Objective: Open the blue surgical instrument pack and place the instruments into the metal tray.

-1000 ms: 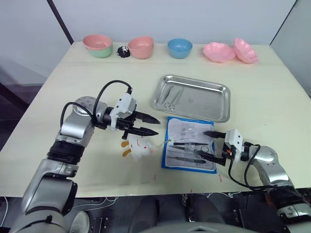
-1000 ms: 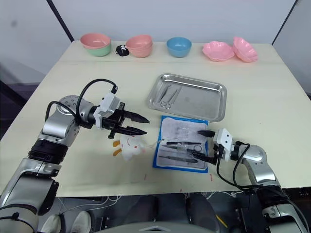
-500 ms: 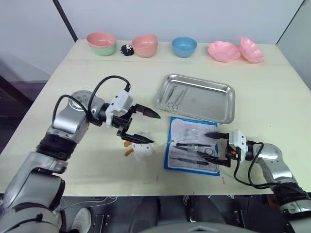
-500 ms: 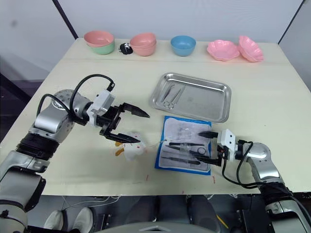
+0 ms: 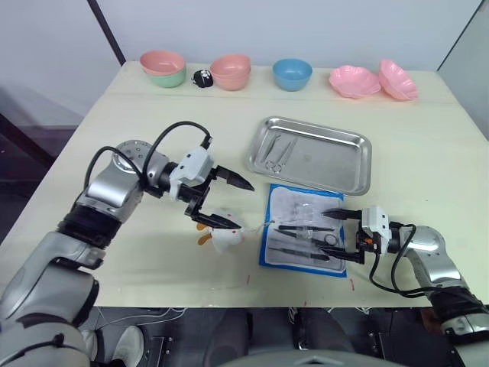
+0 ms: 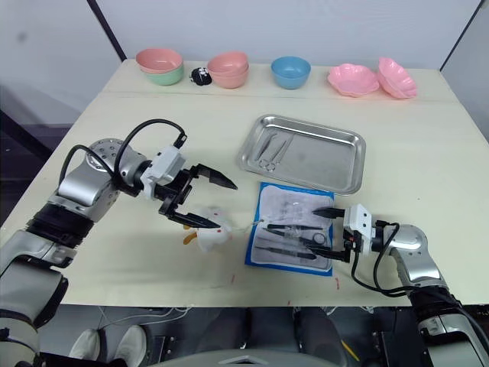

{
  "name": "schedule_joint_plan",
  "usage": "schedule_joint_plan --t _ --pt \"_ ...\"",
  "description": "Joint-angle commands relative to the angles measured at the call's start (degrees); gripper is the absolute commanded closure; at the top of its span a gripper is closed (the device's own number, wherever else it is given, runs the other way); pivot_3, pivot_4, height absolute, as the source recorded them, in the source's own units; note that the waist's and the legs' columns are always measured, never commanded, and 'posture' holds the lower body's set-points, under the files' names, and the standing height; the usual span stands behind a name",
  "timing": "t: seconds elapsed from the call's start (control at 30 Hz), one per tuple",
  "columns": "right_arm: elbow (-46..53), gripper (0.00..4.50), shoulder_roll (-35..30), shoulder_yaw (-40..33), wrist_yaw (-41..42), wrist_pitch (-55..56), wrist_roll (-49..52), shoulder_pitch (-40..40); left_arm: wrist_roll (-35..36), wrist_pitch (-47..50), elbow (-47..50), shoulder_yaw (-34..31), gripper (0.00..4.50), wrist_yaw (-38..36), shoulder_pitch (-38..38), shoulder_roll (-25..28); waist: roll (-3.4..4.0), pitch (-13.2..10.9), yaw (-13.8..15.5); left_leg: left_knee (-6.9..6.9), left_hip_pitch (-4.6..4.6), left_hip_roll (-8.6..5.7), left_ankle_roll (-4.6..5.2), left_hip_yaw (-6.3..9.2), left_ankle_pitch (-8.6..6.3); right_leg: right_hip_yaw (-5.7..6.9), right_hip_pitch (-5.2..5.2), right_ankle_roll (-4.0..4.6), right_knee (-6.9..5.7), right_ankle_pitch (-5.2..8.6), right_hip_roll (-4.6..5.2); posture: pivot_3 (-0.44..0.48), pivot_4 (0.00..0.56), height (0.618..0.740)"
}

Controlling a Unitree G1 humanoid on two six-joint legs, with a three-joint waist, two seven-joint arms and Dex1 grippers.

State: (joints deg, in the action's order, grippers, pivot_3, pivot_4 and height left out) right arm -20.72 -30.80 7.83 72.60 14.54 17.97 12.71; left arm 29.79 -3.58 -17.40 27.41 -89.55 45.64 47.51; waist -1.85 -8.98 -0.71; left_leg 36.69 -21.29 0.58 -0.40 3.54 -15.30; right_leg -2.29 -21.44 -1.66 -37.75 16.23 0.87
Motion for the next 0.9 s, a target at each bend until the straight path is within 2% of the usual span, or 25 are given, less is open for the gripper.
schedule_joint_plan --t 0.03,0.2,0.3,0.33,0.37,0.67,0.9 --pt "-5.8 0.0 -0.8 2.8 0.2 -1.3 -4.9 -3.5 -5.4 -1.3 -0.7 -1.4 0.13 -1.0 1.6 -3.3 -0.01 0.0 0.0 0.02 -0.02 0.0 0.0 0.01 0.0 0.02 0.0 0.0 0.0 0.0 -0.01 0.0 0.15 0.74" --pt "-5.8 0.0 -0.5 2.6 -0.5 -1.2 -5.0 -3.4 -11.3 -0.8 -3.5 -2.2 0.13 2.8 2.1 -10.1 -0.01 0.0 0.0 0.15 -0.06 -0.01 0.0 0.01 0.0 0.0 0.0 -0.01 -0.06 -0.01 -0.01 0.0 0.15 0.74" --pt "-5.6 0.0 -0.5 2.5 -0.9 -1.2 -4.8 -3.6 -13.5 -0.3 -5.2 -3.1 1.28 4.0 2.3 -12.9 0.01 0.0 -0.1 0.19 -0.07 0.0 0.01 0.04 0.0 0.01 -0.01 -0.01 -0.11 -0.02 -0.02 0.0 0.15 0.74" --pt "-5.4 0.0 -0.5 2.4 -1.0 -1.2 -4.8 -3.8 -14.3 -0.5 -5.9 -3.2 1.9 4.3 2.4 -13.7 0.01 0.0 0.0 0.2 -0.07 0.0 0.01 0.04 0.0 0.01 -0.01 0.0 -0.13 -0.02 -0.02 0.0 0.15 0.74" --pt "-5.3 0.0 -0.5 2.4 -1.1 -1.2 -4.7 -4.0 -15.0 -0.8 -6.6 -3.2 2.21 4.6 2.4 -14.5 0.01 0.0 0.0 0.22 -0.07 0.0 0.01 0.06 0.0 0.02 0.0 0.0 -0.14 -0.02 -0.02 0.0 0.15 0.74" --pt "-4.8 0.0 -0.3 2.2 -2.2 -1.1 -4.7 -4.7 -20.3 -3.5 -10.1 -2.9 2.21 7.0 -1.5 -22.0 0.04 0.0 0.0 0.52 -0.26 0.0 0.04 0.18 -0.02 0.16 0.0 -0.02 -0.2 -0.04 0.02 0.0 0.15 0.74" --pt "-4.5 0.0 -0.2 2.3 -2.7 -1.0 -4.7 -5.1 -24.1 -6.9 -14.7 -3.5 2.21 8.5 -2.6 -24.4 0.05 0.0 0.0 0.59 -0.28 -0.01 0.04 0.2 -0.02 0.28 0.01 -0.01 -0.24 -0.04 0.01 0.0 0.15 0.74"
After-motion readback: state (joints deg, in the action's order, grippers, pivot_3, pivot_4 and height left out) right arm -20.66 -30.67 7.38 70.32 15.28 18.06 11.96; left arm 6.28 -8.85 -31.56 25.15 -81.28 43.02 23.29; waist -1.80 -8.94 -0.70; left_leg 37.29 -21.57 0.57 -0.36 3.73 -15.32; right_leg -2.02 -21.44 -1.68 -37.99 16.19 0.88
